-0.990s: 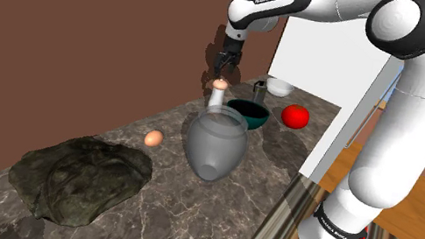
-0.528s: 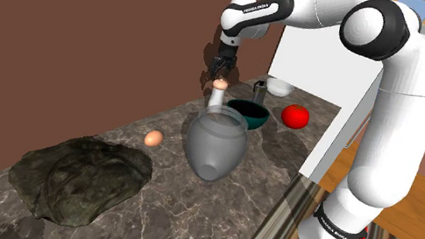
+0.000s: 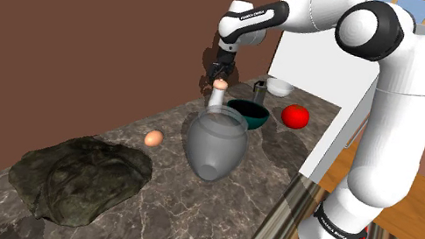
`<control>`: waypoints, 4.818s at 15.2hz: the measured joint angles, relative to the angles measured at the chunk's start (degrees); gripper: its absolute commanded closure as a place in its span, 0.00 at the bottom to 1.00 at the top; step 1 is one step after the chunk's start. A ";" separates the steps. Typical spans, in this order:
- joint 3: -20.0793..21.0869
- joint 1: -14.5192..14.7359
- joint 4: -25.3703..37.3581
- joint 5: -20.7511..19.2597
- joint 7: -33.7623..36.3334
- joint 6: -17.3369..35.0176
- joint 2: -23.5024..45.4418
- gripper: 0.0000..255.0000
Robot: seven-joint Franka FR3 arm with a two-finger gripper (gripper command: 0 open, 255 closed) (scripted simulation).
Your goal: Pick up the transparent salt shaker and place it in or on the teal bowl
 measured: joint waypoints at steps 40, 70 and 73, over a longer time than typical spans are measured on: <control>-0.25 -0.12 15.57 -0.61 0.74 -18.68 -3.16 1.00; -4.35 -4.85 -4.53 -2.58 -7.89 -20.77 -25.19 1.00; -4.32 -4.84 -7.22 -2.63 -7.88 -18.34 -25.46 1.00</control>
